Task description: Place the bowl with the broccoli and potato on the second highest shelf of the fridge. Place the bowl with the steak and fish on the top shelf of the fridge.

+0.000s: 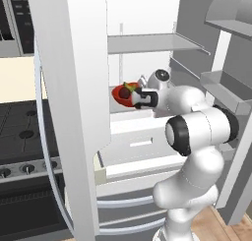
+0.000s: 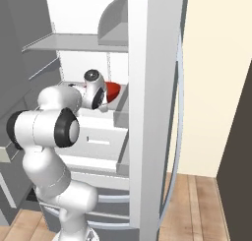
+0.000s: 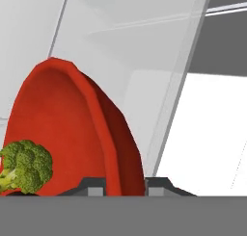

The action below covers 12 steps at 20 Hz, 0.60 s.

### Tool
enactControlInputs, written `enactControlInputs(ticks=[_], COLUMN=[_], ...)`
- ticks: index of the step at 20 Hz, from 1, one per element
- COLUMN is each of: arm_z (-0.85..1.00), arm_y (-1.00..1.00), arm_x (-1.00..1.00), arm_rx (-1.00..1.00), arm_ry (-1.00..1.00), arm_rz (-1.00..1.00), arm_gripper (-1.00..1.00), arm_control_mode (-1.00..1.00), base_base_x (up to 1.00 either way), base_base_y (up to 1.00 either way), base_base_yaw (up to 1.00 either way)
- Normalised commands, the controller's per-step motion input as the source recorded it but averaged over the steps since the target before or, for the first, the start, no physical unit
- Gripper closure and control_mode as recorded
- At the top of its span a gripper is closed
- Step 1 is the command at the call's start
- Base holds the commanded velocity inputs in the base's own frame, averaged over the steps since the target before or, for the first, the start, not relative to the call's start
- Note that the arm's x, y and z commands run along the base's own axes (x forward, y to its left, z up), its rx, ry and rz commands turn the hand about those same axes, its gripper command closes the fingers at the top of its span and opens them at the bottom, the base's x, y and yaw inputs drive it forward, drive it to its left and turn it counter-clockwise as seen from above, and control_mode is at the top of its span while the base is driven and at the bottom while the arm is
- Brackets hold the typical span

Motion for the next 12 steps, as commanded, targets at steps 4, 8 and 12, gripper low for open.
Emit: enactControlInputs(ticks=[4, 8, 12], arm_z=[-0.10, 0.29, 0.74], arm_y=[0.00, 0.05, 0.00], arm_x=[0.52, 0.00, -0.07], arm_rx=[0.00, 0.00, 0.00], arm_ry=[-0.01, 0.03, 0.00], arm_rz=[-0.04, -0.01, 0.00], arm_gripper=[-1.00, -1.00, -1.00], arm_control_mode=[-1.00, -1.00, -1.00], base_base_x=[0.00, 0.00, 0.00], base_base_y=[0.00, 0.00, 0.00], base_base_yaw=[0.00, 0.00, 0.00])
